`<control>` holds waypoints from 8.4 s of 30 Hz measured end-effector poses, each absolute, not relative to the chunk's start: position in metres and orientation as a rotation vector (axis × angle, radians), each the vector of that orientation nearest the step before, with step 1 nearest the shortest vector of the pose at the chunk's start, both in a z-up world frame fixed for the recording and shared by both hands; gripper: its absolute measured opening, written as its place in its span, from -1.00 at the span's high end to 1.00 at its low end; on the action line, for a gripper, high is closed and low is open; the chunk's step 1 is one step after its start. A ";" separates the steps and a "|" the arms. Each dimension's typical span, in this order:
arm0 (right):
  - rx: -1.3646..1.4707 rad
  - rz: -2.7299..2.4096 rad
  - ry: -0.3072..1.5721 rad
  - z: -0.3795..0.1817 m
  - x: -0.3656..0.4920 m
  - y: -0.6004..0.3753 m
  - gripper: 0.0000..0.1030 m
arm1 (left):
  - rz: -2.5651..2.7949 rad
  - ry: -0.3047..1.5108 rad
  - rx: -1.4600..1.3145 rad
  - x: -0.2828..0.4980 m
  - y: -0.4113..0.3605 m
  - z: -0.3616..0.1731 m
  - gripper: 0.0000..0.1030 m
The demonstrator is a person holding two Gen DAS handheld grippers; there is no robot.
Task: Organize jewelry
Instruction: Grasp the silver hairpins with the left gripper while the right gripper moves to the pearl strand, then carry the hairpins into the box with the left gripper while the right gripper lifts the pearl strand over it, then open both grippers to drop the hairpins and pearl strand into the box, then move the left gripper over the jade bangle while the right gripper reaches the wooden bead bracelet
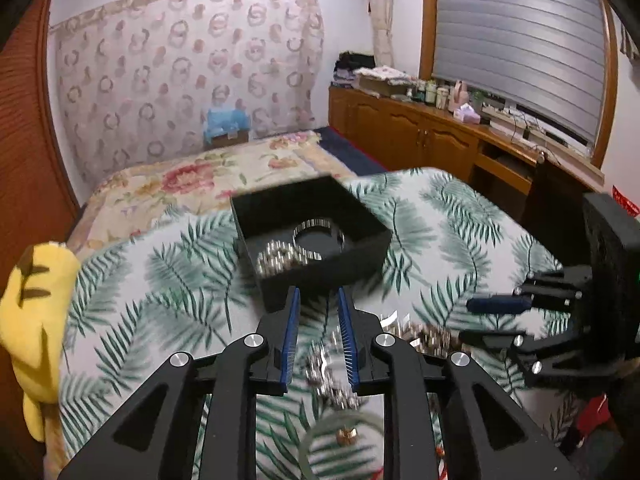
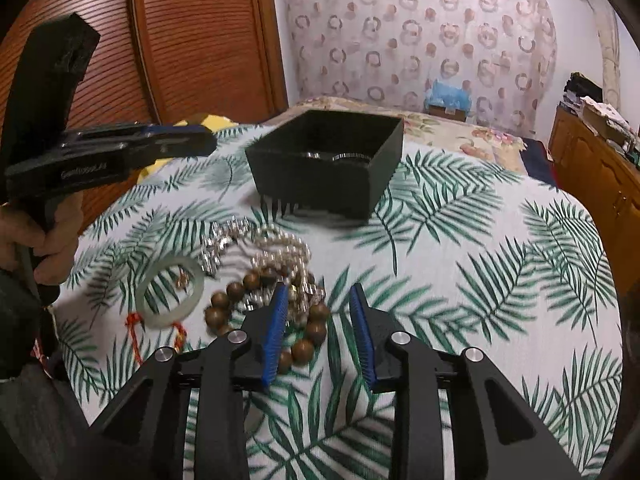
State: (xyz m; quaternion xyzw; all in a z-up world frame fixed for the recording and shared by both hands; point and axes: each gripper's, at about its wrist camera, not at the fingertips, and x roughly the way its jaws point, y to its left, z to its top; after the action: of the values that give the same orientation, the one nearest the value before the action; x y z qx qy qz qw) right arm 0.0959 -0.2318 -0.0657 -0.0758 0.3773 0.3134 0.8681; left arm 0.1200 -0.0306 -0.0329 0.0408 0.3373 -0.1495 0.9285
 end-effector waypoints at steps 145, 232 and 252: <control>-0.199 0.752 0.477 0.111 0.198 -0.186 0.79 | -0.177 0.604 -0.034 0.196 0.009 0.010 0.87; -0.265 0.663 0.861 -0.086 0.106 -0.209 0.71 | -0.286 0.831 0.056 0.070 -0.022 -0.082 -0.41; -0.248 0.657 0.864 -0.086 0.109 -0.212 0.71 | -0.299 0.883 0.120 0.070 -0.041 -0.104 -0.45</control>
State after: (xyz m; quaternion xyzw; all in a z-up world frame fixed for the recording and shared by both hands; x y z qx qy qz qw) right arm 0.1086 -0.2122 -0.0860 -0.1179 0.4099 0.3118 0.8491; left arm 0.0696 -0.0407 -0.1042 0.0580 0.4252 -0.1439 0.8917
